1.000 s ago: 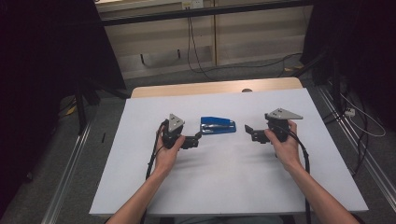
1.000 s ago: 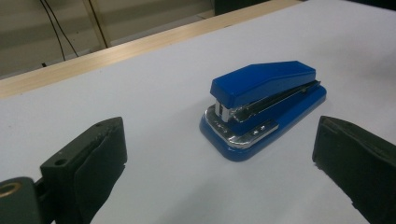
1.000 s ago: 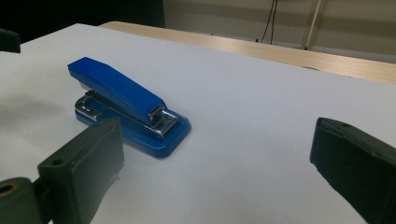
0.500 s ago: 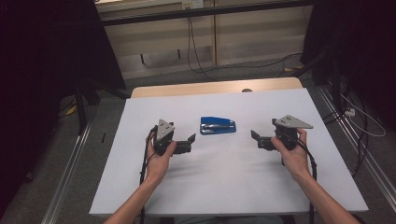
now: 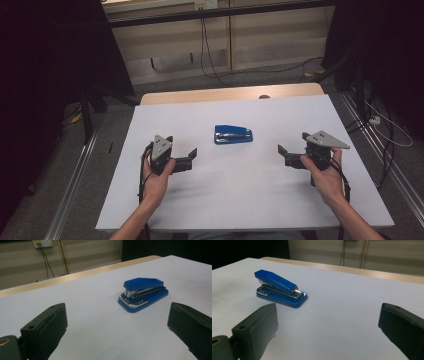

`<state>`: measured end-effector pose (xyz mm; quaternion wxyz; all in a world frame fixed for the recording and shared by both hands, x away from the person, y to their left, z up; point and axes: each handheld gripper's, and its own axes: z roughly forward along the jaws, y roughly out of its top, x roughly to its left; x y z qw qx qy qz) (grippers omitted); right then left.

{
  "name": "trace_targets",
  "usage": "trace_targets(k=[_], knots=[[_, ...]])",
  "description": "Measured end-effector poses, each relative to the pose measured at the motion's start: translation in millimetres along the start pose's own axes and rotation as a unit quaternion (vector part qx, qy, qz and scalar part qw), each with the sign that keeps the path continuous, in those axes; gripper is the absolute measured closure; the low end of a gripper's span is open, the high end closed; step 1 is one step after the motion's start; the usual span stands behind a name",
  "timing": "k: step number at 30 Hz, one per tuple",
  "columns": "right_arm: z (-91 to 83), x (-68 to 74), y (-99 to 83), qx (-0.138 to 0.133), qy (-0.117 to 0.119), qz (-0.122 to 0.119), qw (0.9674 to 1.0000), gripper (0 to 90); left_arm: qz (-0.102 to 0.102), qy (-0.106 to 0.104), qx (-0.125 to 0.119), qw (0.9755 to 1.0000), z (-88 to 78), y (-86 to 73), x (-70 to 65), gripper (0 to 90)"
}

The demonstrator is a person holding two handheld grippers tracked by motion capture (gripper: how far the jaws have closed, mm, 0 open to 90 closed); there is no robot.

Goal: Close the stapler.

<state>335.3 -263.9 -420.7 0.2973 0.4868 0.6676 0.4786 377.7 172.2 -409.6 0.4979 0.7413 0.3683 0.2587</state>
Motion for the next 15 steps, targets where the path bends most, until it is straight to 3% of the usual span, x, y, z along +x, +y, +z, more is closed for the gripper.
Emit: trace_targets(k=[4,10,15], knots=[[-10.5,-2.2,-6.4,-0.002,-0.010,0.003,0.9999,2.4,0.004,0.009,-0.001,1.0000,-8.6,-4.0,-2.0,2.9],[-21.5,-2.4,-12.1,0.006,-0.015,0.014,0.9998,2.4,0.010,-0.008,0.003,0.9999,-21.2,-10.9,-5.2,2.9],[-27.9,0.3,-14.5,0.000,-0.016,0.003,0.9999,2.4,0.007,-0.018,0.004,0.9998,-32.9,-12.4,-5.7,2.9]])
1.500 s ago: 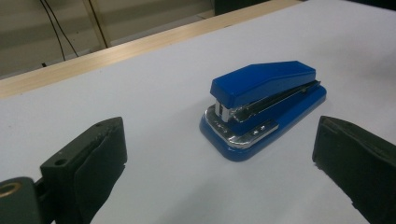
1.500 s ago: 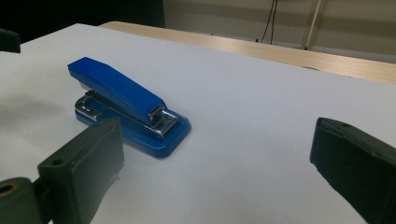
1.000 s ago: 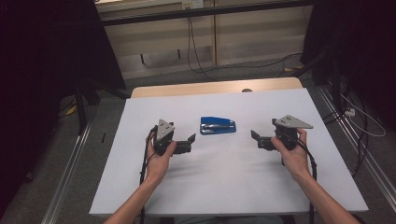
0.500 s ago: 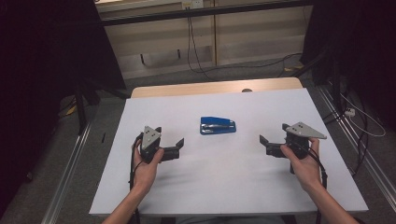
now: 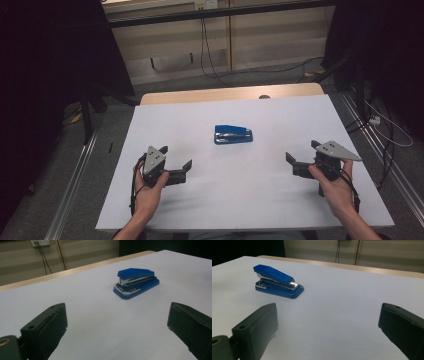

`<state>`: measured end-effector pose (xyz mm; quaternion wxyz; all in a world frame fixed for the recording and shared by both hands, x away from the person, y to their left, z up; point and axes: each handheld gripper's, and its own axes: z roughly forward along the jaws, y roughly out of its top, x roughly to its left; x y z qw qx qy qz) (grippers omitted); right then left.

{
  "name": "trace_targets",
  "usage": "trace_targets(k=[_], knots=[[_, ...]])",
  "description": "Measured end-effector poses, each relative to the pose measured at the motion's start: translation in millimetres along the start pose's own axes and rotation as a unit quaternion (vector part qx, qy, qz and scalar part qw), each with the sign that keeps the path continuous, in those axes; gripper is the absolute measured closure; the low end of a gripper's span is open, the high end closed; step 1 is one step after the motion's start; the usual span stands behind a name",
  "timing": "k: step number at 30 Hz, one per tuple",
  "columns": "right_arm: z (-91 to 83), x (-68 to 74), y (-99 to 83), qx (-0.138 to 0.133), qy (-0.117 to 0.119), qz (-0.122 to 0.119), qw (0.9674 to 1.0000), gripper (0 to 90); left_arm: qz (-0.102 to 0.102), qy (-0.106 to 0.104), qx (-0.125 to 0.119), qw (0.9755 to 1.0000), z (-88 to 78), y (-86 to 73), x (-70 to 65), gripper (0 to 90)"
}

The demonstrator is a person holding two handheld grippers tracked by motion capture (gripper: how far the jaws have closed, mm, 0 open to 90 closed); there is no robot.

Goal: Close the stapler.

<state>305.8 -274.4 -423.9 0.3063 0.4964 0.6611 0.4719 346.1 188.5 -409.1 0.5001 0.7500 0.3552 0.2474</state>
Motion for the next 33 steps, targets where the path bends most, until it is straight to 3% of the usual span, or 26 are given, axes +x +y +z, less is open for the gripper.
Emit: trace_targets(k=[3,9,16,21,26,28,33], knots=[[-2.3,1.6,-3.6,-0.003,0.001,-0.001,1.0000,2.4,0.006,0.005,-0.001,1.0000,-7.3,-2.4,0.4,2.9],[-8.1,3.4,-8.5,0.006,-0.003,-0.013,0.9999,2.3,-0.004,0.016,-0.002,0.9999,-18.8,-7.1,4.0,2.7],[-13.9,5.2,-16.8,0.009,-0.007,-0.019,0.9998,2.3,-0.010,0.021,0.011,0.9997,-19.3,-13.2,6.7,2.5],[-16.4,6.8,-22.8,0.007,-0.011,-0.022,0.9997,2.3,-0.011,0.023,0.006,0.9997,-24.5,-17.1,5.6,2.5],[-20.6,6.7,-20.9,-0.019,-0.009,-0.020,0.9996,2.3,-0.013,0.021,0.006,0.9997,-31.7,-22.6,4.3,2.5],[-20.1,7.4,-20.3,-0.023,-0.006,-0.017,0.9996,2.2,-0.004,0.022,0.007,0.9997,-32.6,-23.0,2.7,2.5],[-15.7,9.6,-19.5,-0.029,-0.003,-0.014,0.9995,2.2,-0.010,0.025,-0.003,0.9996,-32.8,-22.5,2.6,2.5]])
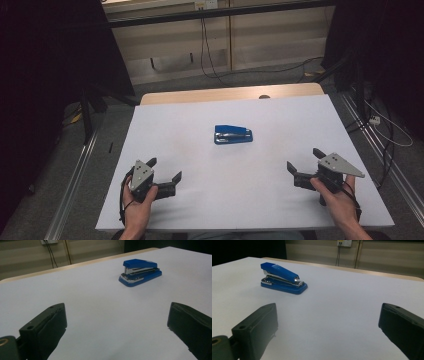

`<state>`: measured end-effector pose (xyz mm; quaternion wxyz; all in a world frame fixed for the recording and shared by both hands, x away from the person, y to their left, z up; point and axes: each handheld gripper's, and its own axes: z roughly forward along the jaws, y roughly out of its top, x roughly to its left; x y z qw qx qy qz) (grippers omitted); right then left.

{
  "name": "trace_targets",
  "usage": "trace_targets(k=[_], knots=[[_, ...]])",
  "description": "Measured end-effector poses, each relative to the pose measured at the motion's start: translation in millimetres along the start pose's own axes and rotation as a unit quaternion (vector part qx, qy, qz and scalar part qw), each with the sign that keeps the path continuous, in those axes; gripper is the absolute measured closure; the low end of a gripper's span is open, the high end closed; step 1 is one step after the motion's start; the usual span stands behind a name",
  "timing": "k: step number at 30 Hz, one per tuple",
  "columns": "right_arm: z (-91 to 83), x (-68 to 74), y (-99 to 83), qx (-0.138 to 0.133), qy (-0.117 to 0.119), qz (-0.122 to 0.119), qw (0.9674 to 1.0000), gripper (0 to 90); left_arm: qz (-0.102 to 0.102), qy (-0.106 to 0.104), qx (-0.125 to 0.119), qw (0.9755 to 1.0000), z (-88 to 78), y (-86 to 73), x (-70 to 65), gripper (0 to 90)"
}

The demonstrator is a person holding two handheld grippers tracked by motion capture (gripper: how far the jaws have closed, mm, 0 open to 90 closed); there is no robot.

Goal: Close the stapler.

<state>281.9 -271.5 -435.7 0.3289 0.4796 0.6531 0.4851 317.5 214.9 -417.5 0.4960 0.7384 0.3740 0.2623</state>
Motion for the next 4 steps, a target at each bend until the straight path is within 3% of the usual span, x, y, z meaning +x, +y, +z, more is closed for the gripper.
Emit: trace_targets(k=[4], knots=[[3.2,2.7,1.0,-0.003,0.003,-0.002,1.0000,2.3,-0.003,0.000,0.003,1.0000,2.1,0.2,0.7,2.6]])
